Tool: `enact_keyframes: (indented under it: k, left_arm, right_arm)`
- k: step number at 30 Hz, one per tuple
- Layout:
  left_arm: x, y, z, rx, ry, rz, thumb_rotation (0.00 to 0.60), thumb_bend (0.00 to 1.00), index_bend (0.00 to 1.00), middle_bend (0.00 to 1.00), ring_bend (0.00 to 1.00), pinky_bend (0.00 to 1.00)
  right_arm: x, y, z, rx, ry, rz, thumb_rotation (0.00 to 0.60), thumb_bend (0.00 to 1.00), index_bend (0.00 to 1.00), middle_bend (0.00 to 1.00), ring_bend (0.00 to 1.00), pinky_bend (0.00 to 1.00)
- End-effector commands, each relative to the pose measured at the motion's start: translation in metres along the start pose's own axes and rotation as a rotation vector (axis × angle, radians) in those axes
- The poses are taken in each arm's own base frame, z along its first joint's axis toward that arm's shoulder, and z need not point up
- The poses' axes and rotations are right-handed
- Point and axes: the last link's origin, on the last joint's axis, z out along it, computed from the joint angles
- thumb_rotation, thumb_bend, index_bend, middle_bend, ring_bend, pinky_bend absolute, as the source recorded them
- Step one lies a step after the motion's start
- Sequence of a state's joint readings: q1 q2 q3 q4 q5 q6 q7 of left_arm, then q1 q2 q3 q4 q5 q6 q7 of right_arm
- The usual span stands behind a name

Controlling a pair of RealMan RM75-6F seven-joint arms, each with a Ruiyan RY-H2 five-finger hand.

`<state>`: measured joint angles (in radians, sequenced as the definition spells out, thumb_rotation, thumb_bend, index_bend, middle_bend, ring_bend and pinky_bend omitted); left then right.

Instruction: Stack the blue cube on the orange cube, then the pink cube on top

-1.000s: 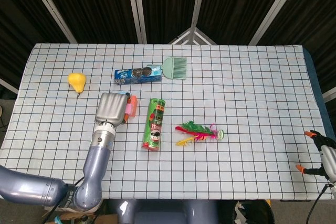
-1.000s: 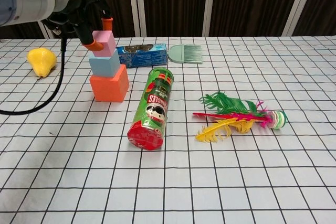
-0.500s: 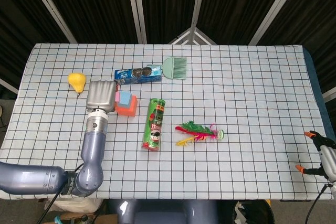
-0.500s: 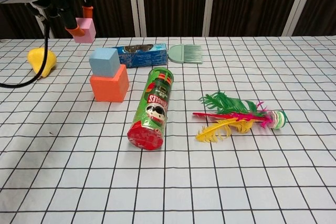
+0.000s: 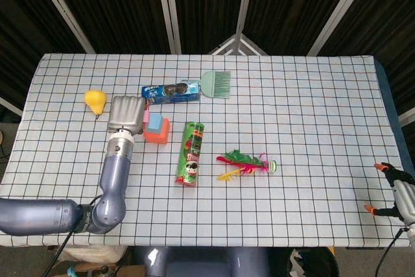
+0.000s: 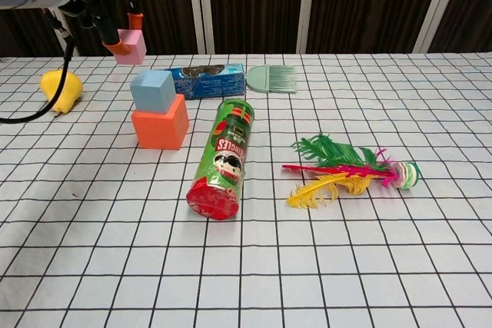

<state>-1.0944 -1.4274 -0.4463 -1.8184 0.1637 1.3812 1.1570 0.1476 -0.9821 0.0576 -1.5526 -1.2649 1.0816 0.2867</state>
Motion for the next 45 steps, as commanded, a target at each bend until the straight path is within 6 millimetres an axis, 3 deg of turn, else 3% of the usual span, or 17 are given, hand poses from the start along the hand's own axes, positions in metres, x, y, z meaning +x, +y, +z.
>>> enact_keyframes:
  k: [1, 45]
  left_arm:
    - [0.000, -0.002, 0.004, 0.006, -0.003, -0.001, 0.600, 0.40, 0.44, 0.89, 0.76, 0.88]
    - [-0.019, 0.009, 0.022, -0.044, -0.057, -0.030, 0.600, 0.40, 0.44, 0.89, 0.76, 0.88]
  right_arm:
    - [0.000, 0.000, 0.000, 0.000, -0.001, -0.001, 0.600, 0.11, 0.14, 0.09, 0.10, 0.06]
    - [0.000, 0.002, 0.000, -0.017, -0.013, 0.002, 0.600, 0.11, 0.14, 0.09, 0.10, 0.06]
